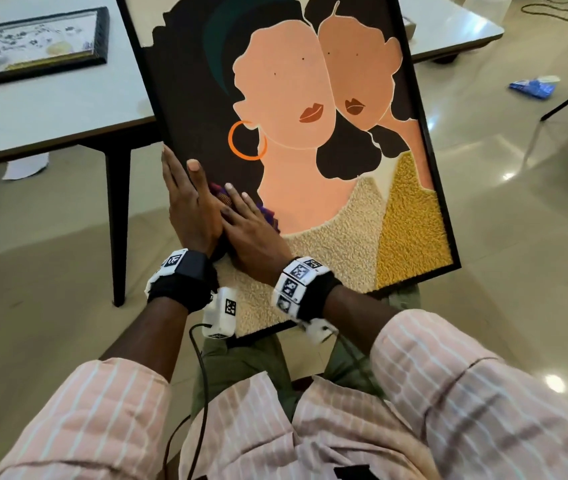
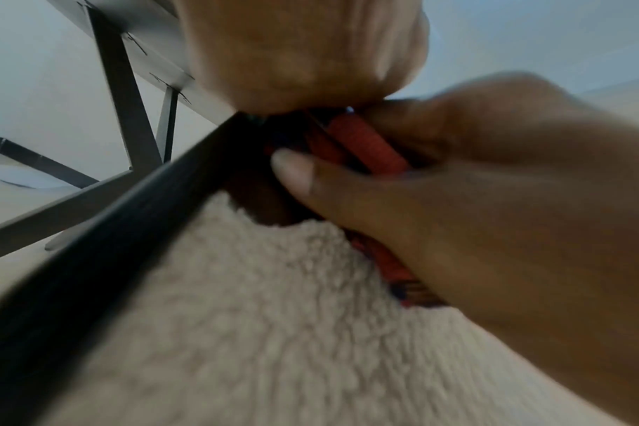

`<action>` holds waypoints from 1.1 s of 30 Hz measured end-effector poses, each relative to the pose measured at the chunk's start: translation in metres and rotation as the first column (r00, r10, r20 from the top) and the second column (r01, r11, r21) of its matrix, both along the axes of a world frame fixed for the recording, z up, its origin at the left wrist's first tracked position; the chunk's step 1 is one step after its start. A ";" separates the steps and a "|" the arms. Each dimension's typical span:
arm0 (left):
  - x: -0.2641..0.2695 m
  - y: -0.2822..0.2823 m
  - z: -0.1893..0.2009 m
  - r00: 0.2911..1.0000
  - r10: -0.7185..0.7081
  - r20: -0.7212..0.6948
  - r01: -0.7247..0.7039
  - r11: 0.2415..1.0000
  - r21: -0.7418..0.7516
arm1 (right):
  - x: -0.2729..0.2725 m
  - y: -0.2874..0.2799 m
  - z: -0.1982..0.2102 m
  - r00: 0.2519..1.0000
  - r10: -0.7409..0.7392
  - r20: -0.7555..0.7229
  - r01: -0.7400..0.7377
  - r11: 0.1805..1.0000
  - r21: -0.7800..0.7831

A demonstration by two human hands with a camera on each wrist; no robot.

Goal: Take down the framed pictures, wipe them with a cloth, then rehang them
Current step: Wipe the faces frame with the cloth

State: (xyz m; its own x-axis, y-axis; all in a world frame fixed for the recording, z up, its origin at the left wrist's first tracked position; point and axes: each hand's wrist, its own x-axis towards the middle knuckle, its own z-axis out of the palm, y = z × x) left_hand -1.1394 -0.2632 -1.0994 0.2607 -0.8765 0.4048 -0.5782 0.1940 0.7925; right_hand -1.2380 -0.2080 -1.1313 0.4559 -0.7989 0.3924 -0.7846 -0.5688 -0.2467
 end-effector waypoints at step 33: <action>-0.041 0.017 -0.033 0.830 0.411 0.377 -0.433 0.901 -0.028 | -0.167 -0.001 -0.014 0.951 -0.306 -0.044 0.301 0.949 -0.091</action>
